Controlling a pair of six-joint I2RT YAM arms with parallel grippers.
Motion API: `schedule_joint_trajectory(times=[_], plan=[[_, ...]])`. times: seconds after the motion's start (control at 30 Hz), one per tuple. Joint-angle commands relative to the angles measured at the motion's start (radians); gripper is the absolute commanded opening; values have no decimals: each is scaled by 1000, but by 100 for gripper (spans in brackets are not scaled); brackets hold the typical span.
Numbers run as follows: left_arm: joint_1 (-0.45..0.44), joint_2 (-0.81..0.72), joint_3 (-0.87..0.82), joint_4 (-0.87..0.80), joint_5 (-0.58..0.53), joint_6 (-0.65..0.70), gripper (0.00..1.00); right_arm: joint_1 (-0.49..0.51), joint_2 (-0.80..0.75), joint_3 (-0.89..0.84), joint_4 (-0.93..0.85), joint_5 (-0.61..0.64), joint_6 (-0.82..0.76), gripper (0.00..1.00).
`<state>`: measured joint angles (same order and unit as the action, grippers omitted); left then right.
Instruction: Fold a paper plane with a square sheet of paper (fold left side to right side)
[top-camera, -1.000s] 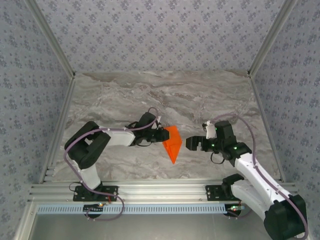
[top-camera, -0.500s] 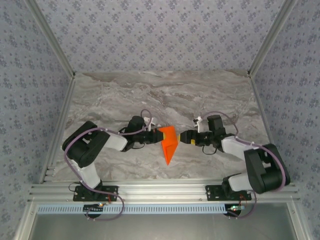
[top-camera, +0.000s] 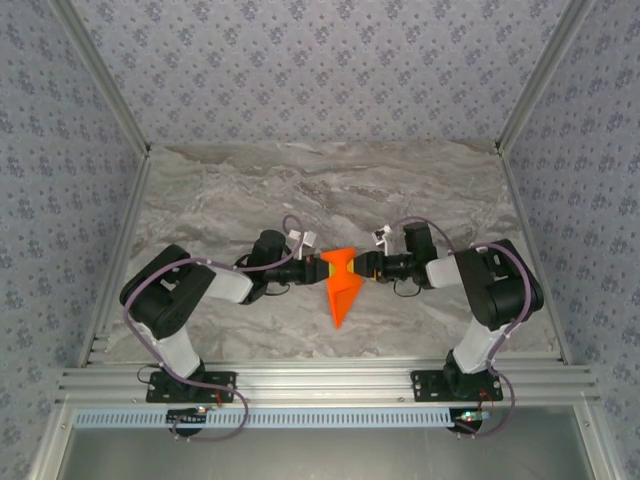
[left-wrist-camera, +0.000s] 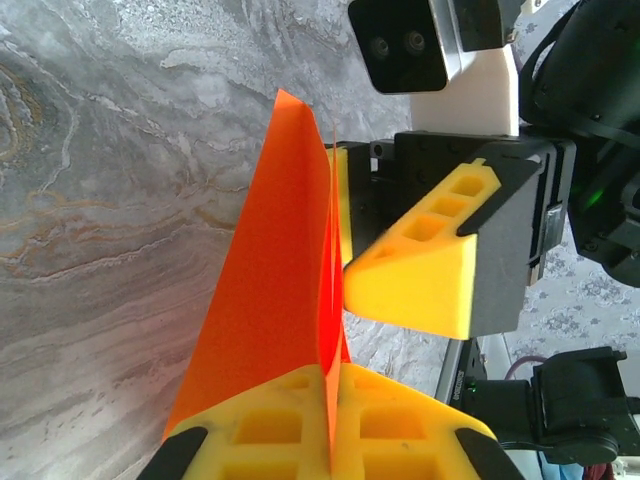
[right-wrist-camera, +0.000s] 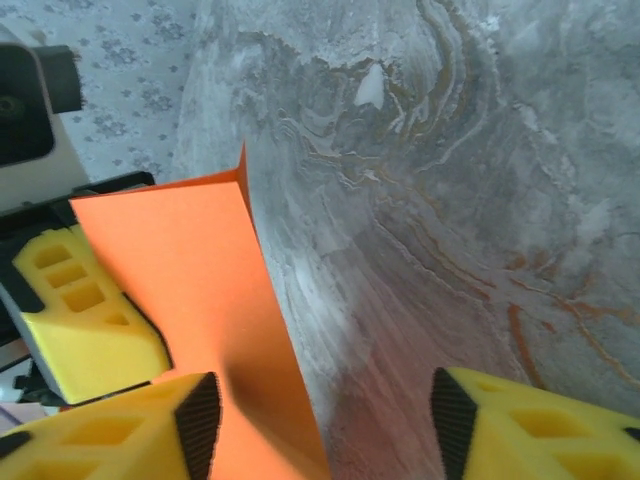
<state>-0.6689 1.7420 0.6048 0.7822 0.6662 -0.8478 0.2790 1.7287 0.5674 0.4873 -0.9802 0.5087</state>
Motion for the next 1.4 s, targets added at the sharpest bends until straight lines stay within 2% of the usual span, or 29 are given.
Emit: schedule_joint_trajectory(times=[0.0, 0.2, 0.37, 0.53, 0.63, 0.73, 0.8, 0.87, 0.93, 1.0, 1.07, 1.17, 1.37], plan=[[7, -19, -5, 40, 17, 3, 0, -2, -2, 2, 67, -54, 13, 50], [12, 14, -2, 50, 8, -8, 0, -6, -30, -14, 12, -42, -16, 29], [24, 37, -4, 51, 4, -7, 0, -12, -78, -15, -75, -12, -62, 8], [39, 56, -2, 28, 0, 8, 0, -12, -120, -17, -150, 10, -102, 4], [46, 52, 8, -12, 1, 27, 10, -12, -130, -21, -172, 15, -108, 1], [51, 12, 15, -79, -8, 61, 35, -12, -135, -18, -206, 43, -98, 0], [53, -54, 8, -163, -50, 98, 48, -12, -146, -17, -223, 77, -67, 0], [54, -153, 8, -305, -112, 162, 55, -10, -166, -23, -220, 98, -16, 0], [48, -265, 6, -429, -167, 222, 58, -2, -195, -23, -239, 133, 16, 0], [14, -371, 20, -591, -259, 294, 58, 7, -212, -9, -290, 165, 31, 0], [-57, -459, 44, -726, -345, 353, 58, 15, -212, 14, -339, 182, 45, 0], [-167, -518, 54, -794, -407, 353, 57, 26, -212, 37, -377, 203, 75, 0], [-363, -429, 102, -835, -551, 326, 58, 58, -203, 94, -484, 258, 90, 0]])
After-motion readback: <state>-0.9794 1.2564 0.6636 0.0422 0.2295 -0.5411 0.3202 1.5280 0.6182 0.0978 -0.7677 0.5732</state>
